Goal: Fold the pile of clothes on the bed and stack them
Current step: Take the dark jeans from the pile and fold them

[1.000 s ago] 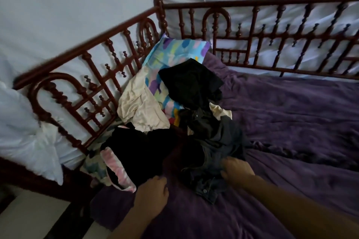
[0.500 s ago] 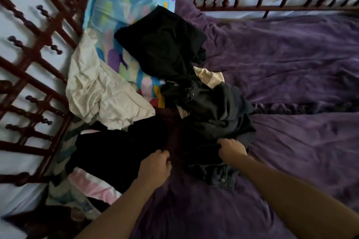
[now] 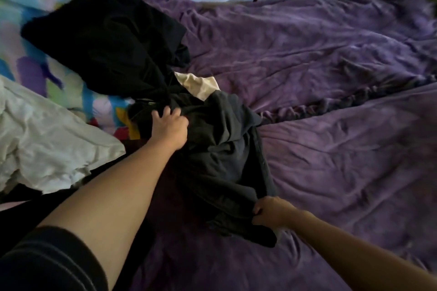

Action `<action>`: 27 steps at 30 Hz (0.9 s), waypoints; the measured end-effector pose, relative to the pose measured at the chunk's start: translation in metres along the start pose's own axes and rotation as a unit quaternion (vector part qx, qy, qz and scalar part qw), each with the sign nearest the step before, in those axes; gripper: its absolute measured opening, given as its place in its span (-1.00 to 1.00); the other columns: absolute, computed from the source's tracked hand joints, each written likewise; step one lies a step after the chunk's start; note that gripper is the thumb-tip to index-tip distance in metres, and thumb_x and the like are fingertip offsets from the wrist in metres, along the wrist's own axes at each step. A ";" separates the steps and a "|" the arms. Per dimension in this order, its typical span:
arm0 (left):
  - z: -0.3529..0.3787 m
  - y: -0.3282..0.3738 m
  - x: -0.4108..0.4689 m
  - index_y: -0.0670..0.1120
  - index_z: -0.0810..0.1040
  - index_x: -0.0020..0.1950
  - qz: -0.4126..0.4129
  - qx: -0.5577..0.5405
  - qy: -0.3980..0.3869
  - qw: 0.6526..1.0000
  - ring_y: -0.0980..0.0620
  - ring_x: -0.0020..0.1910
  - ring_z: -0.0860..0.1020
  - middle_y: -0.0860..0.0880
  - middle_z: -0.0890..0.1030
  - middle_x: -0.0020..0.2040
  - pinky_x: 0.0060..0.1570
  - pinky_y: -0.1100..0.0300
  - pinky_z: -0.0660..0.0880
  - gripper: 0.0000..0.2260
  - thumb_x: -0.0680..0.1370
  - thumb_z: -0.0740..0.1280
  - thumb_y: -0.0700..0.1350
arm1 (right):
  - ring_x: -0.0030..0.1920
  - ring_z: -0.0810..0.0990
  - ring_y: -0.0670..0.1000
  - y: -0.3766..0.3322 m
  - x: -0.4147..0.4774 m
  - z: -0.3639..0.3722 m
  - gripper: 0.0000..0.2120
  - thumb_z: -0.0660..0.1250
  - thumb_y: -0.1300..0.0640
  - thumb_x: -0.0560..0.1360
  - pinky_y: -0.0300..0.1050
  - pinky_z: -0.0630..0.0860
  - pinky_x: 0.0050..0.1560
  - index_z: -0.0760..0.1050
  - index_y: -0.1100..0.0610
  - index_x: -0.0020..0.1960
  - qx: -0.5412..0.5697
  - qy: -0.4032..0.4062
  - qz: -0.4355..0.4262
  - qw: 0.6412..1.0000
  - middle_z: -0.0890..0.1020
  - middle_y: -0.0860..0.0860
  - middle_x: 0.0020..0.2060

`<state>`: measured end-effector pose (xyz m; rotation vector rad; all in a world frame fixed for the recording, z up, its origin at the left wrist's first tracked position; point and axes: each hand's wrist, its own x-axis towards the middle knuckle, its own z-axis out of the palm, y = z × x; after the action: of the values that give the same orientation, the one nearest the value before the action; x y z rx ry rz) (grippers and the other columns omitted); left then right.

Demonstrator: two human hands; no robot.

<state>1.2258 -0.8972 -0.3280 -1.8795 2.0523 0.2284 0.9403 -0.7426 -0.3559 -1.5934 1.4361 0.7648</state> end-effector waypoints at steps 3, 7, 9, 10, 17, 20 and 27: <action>0.024 0.008 -0.026 -0.08 0.53 0.03 -0.034 -0.112 -0.033 0.993 -0.13 0.05 0.52 -0.13 0.56 0.06 -0.06 0.03 0.45 -0.91 0.55 0.29 -0.15 | -0.03 0.61 -0.01 -0.012 0.009 -0.023 -0.79 0.38 -0.17 0.45 -0.16 0.51 -0.03 0.61 -0.04 -0.09 0.143 0.084 -0.036 0.985 0.64 -0.07 -0.12; 0.047 0.008 -0.086 -0.13 0.56 -0.09 -0.094 -0.253 -0.044 0.962 -0.08 -0.15 0.58 -0.11 0.61 -0.13 -0.18 0.06 0.52 -0.93 0.55 0.30 -0.18 | 0.10 0.59 0.11 -0.030 0.038 -0.086 -0.53 0.39 -0.19 0.44 -0.06 0.51 0.06 0.53 0.13 0.19 0.239 0.266 -0.019 0.933 0.64 0.07 0.04; 0.056 0.010 -0.114 -0.11 0.59 -0.17 -0.099 -0.303 -0.052 0.946 -0.01 -0.23 0.58 -0.07 0.62 -0.22 -0.18 0.08 0.56 -0.88 0.55 0.32 -0.17 | 0.26 0.51 0.14 -0.050 0.060 -0.127 -0.23 0.41 -0.29 0.37 -0.01 0.44 0.25 0.35 0.15 0.40 0.337 0.275 -0.011 0.900 0.54 0.10 0.25; 0.060 0.011 -0.128 -0.09 0.58 -0.21 -0.101 -0.321 -0.060 0.940 0.02 -0.27 0.58 -0.03 0.61 -0.26 -0.21 0.10 0.57 -0.86 0.54 0.33 -0.15 | 0.30 0.48 0.14 -0.063 0.073 -0.145 -0.12 0.45 -0.31 0.32 0.01 0.42 0.30 0.27 0.13 0.46 0.403 0.261 -0.013 0.877 0.49 0.09 0.31; 0.066 -0.025 -0.170 -0.03 0.56 -0.21 -0.175 -0.314 -0.022 0.933 -0.03 -0.19 0.59 -0.02 0.59 -0.21 -0.22 0.13 0.49 -0.89 0.53 0.34 -0.11 | 0.10 0.58 0.21 -0.110 0.079 -0.102 -0.72 0.25 0.09 0.48 -0.03 0.50 0.04 0.53 0.02 0.17 0.169 0.296 -0.121 0.932 0.62 0.16 0.09; 0.046 -0.036 -0.152 -0.06 0.55 -0.07 -0.194 -0.317 0.033 0.928 -0.09 -0.10 0.56 -0.07 0.52 -0.06 -0.15 0.01 0.52 -0.95 0.56 0.30 -0.11 | 0.03 0.59 0.20 -0.071 0.039 -0.017 -0.82 0.19 0.04 0.50 -0.04 0.49 -0.06 0.51 0.01 0.04 0.042 0.202 -0.188 0.960 0.64 0.10 0.00; 0.018 0.019 -0.100 0.18 0.08 0.52 -0.065 -0.143 -0.019 0.987 -0.16 0.42 0.21 -0.07 0.17 0.48 0.30 -0.04 0.31 -0.28 0.47 0.39 0.12 | 0.10 0.63 -0.09 0.055 -0.050 0.103 -0.89 0.44 -0.15 0.29 -0.38 0.37 0.09 0.60 -0.30 -0.18 -0.013 0.120 -0.064 0.991 0.53 -0.01 0.29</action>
<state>1.2156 -0.7959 -0.3111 -2.1483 1.9465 0.5471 0.8874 -0.6274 -0.3702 -1.8266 1.4778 0.5327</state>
